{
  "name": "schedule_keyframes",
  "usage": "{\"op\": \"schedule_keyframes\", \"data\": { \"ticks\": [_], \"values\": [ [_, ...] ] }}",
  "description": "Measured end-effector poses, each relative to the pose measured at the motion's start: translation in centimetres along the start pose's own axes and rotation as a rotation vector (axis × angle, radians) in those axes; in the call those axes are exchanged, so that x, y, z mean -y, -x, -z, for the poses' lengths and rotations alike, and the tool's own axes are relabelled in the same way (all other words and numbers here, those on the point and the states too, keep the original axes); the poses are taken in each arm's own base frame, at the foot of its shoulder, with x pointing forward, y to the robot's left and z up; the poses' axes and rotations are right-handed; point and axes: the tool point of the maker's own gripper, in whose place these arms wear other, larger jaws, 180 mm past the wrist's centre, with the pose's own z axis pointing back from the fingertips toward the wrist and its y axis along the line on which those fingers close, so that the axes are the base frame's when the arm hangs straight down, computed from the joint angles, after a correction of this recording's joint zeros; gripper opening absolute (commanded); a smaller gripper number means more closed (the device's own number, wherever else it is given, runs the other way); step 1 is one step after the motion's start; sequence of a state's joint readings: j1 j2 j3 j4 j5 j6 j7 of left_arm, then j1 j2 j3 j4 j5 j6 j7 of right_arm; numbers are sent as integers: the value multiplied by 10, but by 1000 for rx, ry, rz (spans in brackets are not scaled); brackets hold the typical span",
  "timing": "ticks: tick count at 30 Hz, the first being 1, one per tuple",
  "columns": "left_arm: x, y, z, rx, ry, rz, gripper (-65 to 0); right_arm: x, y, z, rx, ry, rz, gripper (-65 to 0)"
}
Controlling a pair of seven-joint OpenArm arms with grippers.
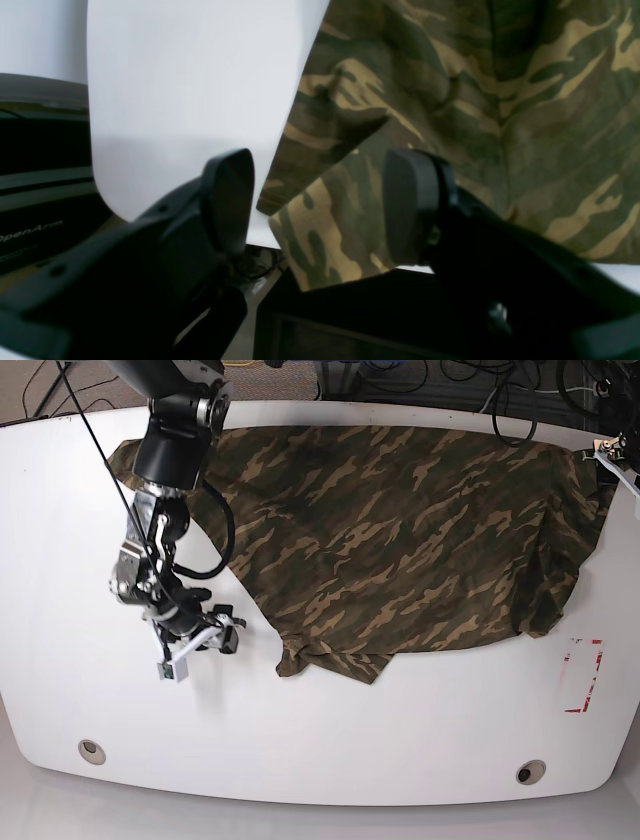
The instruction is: Layout the t-shirt on the table in an organized manner, then fold the t-shirt properly
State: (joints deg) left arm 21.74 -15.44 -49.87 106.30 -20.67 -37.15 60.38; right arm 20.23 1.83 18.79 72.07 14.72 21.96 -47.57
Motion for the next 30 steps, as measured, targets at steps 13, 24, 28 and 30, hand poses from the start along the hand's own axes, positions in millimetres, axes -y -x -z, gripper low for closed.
{"op": "schedule_keyframes", "data": {
  "ticks": [13, 24, 28, 30],
  "values": [
    [0, 0, 0, -1, 0, 1, -271, -9, -8, 55, -24, -63, 133, -350],
    [0, 0, 0, -1, 0, 1, -271, -33, 1, 71, -65, -113, 175, -350],
    [0, 0, 0, -1, 0, 1, -271, -46, 3, 75, -70, -135, 180, -350],
    [0, 0, 0, -1, 0, 0, -271, -52, 4, 76, -70, -145, 183, -350]
  ]
}}
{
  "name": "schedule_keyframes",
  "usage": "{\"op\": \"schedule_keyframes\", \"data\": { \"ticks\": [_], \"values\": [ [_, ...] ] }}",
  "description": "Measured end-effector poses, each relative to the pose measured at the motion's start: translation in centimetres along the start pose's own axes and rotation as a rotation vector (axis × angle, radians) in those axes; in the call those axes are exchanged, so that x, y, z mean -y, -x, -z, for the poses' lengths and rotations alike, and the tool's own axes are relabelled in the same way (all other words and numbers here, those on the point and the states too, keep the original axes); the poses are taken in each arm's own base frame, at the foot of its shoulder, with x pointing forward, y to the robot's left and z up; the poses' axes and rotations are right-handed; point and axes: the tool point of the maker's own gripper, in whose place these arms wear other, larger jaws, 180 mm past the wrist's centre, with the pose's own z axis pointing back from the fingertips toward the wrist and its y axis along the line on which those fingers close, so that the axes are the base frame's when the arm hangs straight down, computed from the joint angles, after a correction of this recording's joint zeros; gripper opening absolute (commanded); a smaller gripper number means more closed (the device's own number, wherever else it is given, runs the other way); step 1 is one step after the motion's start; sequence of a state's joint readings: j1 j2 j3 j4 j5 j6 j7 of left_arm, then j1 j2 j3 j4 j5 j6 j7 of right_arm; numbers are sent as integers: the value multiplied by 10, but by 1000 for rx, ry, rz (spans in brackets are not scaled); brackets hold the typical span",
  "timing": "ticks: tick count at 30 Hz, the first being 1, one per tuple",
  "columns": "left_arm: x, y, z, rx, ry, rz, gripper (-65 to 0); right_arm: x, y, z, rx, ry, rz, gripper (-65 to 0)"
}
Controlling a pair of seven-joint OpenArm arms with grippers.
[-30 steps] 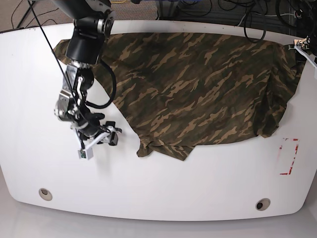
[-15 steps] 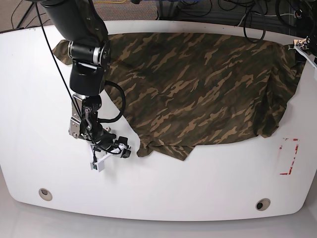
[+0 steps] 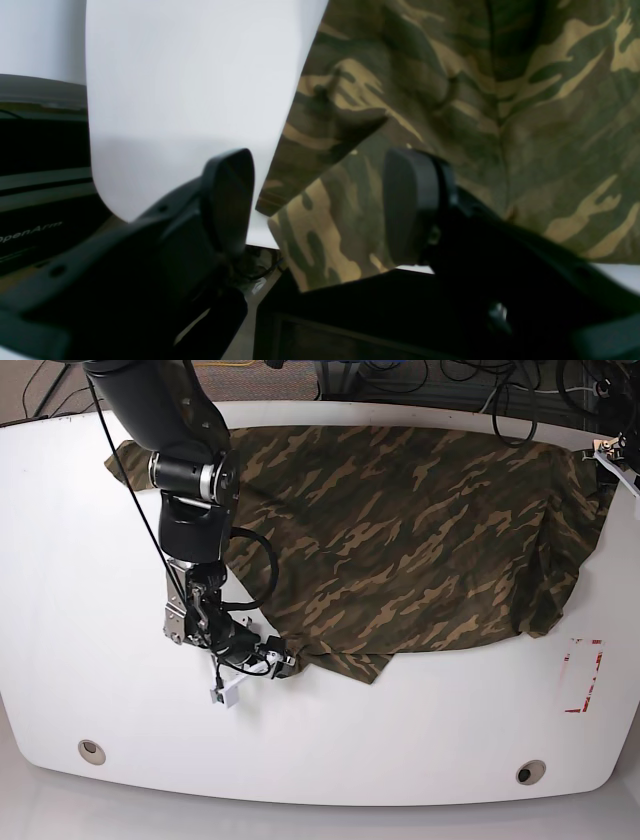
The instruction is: Layout the t-shirt on the table in an organized manner, then fold the t-shirt properly
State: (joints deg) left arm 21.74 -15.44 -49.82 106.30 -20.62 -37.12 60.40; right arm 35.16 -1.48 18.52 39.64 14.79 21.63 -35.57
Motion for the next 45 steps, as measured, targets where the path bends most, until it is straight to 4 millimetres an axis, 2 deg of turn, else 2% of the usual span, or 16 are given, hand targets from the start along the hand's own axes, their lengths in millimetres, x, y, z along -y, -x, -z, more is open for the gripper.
{"op": "schedule_keyframes", "data": {
  "ticks": [7, 14, 20, 31, 33, 35, 41, 45],
  "values": [
    [0, -2, 0, 5, -1, -1, -271, -13, 7, 6, -11, -23, 7, -350],
    [-1, -14, 1, 42, -2, -8, -271, -25, 19, 12, -29, -41, 14, -350],
    [-1, -10, 1, 25, -5, -5, -271, -37, 27, 17, -35, -65, 20, -350],
    [-1, -12, 1, 31, -3, -8, -271, -40, 37, 18, -37, -82, 38, -361],
    [-1, -12, 1, 32, -3, -7, -271, -40, 38, 18, -37, -81, 39, -382],
    [-1, -12, 1, 31, -3, -7, -271, -40, 38, 18, -37, -81, 39, -431],
    [-1, -11, 1, 29, -2, -7, -271, -38, 42, 18, -50, -72, 33, -650],
    [1, -10, 2, 28, 0, -12, -271, -36, 43, 18, -54, -68, 34, -640]
  ]
}}
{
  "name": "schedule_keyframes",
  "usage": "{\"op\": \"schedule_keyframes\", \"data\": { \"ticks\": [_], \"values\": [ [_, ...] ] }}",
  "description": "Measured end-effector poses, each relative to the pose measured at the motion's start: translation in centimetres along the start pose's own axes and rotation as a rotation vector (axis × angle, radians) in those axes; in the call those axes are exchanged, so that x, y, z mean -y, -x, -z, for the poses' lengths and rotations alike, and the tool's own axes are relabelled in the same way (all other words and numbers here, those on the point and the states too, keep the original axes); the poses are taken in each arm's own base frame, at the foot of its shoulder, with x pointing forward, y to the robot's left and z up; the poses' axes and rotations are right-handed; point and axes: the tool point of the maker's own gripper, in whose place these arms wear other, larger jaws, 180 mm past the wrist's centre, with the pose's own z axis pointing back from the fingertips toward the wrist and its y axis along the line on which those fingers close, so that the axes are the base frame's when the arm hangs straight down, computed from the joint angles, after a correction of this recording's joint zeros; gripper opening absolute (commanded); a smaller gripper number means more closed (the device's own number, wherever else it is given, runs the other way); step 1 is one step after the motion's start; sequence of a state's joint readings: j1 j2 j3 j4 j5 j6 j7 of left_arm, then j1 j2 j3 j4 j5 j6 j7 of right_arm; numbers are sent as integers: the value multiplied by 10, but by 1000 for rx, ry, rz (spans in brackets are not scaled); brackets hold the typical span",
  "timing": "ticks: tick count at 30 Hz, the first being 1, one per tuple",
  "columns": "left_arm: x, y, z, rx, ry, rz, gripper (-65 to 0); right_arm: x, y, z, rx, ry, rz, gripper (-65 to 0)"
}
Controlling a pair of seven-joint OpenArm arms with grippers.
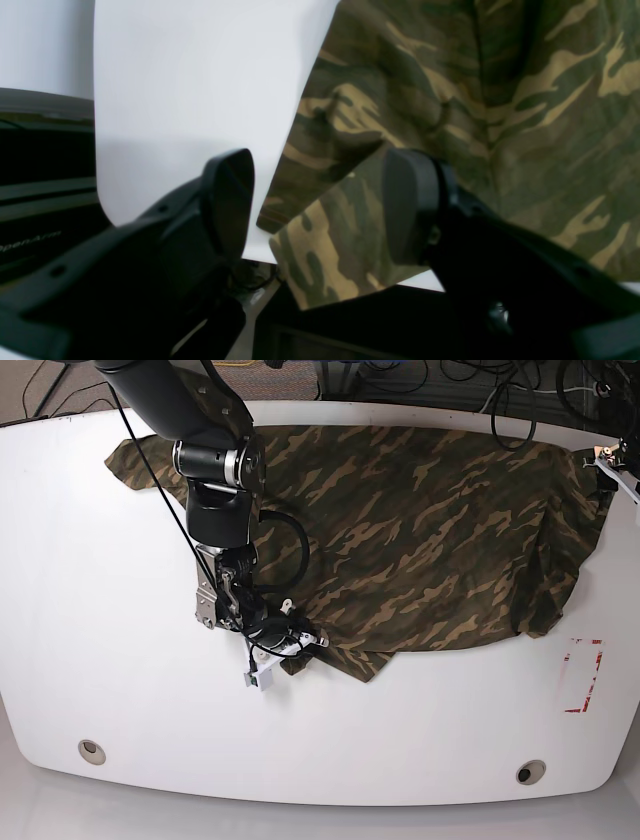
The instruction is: Layout the t-shirt on the table in an organized manner, then fold the t-shirt properly
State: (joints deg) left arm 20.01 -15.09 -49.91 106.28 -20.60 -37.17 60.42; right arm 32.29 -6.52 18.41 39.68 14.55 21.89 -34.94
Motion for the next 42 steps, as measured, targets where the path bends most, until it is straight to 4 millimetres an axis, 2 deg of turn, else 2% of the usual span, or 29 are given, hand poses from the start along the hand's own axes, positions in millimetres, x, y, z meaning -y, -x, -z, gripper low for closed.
{"op": "schedule_keyframes", "data": {
  "ticks": [6, 13, 17, 20, 25, 32, 38, 42],
  "values": [
    [6, 7, 1, -9, 14, -15, -271, 2, -2, -1, -1, 5, -7, -636],
    [4, 17, -5, -20, 26, -5, -271, 6, -3, -3, 0, 13, -8, -636],
    [-14, 18, -16, 14, -8, -60, -268, 7, -3, -3, 1, 15, -8, -636],
    [-27, 28, -23, -25, -38, -100, -268, 8, -4, -4, 1, 17, -8, -636],
    [-33, 40, -29, -59, -41, -147, -267, 8, -3, -4, 1, 17, -8, -636],
    [-26, 40, -24, -30, 16, -205, -267, 9, -2, -4, 0, 17, -6, -636],
    [-10, 72, -10, -115, 73, -277, -267, 13, -4, -5, 3, 22, -9, -636],
    [3, 78, 1, -148, 119, -280, -267, 15, -6, -7, 6, 24, -6, -636]
  ]
}}
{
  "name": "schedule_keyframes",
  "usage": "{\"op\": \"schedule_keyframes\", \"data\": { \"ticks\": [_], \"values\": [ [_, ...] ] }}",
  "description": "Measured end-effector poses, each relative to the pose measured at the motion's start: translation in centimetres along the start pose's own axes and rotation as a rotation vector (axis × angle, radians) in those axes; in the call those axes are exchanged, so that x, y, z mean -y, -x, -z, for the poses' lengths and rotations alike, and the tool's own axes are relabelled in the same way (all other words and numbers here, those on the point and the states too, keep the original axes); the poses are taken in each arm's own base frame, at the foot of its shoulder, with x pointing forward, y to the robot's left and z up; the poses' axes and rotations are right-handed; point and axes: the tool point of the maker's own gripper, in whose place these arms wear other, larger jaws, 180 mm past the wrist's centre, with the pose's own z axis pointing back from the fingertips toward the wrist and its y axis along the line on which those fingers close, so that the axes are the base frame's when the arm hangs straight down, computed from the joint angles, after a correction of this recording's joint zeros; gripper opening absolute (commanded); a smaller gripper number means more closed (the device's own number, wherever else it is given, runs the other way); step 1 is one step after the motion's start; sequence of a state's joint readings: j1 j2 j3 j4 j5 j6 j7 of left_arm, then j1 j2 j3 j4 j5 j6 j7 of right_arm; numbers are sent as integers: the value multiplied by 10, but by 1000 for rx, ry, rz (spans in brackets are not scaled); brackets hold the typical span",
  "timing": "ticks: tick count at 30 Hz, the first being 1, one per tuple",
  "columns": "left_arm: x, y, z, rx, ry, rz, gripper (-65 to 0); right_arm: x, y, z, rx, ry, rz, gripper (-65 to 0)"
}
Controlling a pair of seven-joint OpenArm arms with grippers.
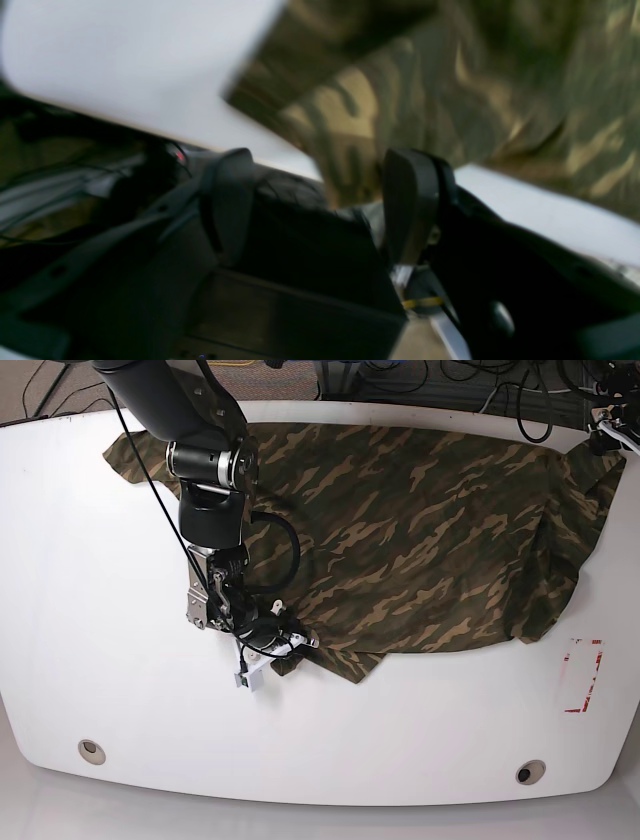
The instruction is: Layout the t-shirt on the table in an organized manner, then fold the t-shirt properly
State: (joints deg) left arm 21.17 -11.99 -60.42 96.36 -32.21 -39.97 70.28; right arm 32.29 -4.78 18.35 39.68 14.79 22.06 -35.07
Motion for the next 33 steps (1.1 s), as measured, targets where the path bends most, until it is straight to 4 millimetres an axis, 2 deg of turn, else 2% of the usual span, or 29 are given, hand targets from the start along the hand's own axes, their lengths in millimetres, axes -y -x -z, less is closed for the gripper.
{"op": "schedule_keyframes", "data": {
  "ticks": [6, 12, 15, 20, 26, 33],
  "values": [
    [15, -12, 14, 43, 53, -29, -267, 1, -1, -2, 1, -12, -20, -636],
    [28, -8, 23, 5, 76, -4, -268, 2, -1, -5, -3, -32, -53, -636],
    [34, -13, 27, 9, 90, 9, -268, 3, -2, -5, -2, -33, -56, -636],
    [36, -20, 30, 18, 83, 20, -268, 4, 0, -6, -3, -34, -55, -636],
    [32, -8, 35, -58, 31, 55, -268, 8, 0, -8, 4, -34, -52, -636],
    [41, -3, 46, -87, 40, 59, -268, 13, -2, -10, 7, -27, -49, -636]
  ]
}}
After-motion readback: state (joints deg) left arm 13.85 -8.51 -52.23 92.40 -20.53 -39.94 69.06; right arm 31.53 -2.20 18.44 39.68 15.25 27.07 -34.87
